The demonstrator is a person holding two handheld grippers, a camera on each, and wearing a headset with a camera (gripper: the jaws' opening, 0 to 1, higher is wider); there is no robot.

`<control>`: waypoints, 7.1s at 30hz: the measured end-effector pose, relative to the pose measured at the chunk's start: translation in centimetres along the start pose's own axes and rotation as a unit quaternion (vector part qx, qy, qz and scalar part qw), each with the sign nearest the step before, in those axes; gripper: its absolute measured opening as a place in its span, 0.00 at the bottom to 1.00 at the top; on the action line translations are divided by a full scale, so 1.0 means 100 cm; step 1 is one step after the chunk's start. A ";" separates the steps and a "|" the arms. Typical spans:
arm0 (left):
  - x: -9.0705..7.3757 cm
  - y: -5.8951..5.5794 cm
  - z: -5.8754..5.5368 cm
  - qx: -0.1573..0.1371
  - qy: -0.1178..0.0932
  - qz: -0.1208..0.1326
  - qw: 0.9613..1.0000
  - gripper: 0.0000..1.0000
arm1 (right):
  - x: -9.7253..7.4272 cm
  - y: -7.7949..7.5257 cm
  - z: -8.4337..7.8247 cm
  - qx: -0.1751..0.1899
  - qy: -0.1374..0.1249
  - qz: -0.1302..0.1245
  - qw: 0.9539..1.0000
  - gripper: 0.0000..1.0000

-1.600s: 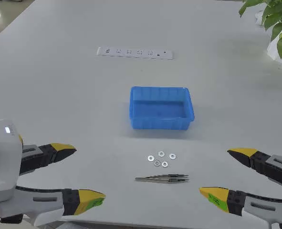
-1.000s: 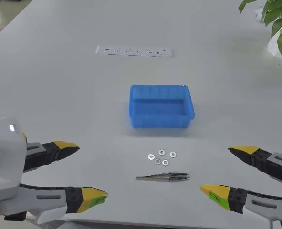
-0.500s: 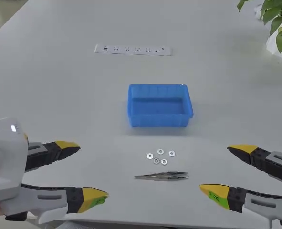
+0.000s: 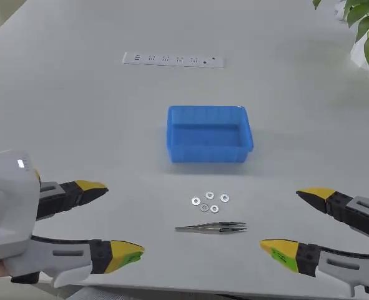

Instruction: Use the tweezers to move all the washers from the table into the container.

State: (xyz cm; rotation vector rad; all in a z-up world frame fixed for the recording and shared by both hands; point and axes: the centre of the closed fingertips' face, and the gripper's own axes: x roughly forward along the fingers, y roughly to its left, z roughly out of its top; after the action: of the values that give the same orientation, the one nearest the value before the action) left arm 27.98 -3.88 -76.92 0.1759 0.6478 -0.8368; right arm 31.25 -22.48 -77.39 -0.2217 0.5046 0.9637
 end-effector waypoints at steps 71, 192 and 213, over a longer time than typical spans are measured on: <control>0.128 -0.006 -0.052 0.152 0.116 -0.126 0.973 0.30 | 0.091 0.013 -0.060 -0.124 0.136 0.161 0.970 0.45; 0.103 -0.028 0.026 0.327 0.039 -0.163 0.930 0.05 | 0.103 0.024 -0.045 -0.263 0.088 0.184 0.943 0.05; 0.104 -0.057 0.060 0.289 -0.035 -0.205 0.934 0.12 | 0.101 0.033 -0.040 -0.254 0.068 0.200 0.944 0.06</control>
State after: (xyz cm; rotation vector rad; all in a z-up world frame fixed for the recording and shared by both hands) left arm 31.67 -16.61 -77.83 0.5545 0.3566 -1.4233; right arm 31.98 -14.88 -85.79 -0.6724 0.4259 1.4783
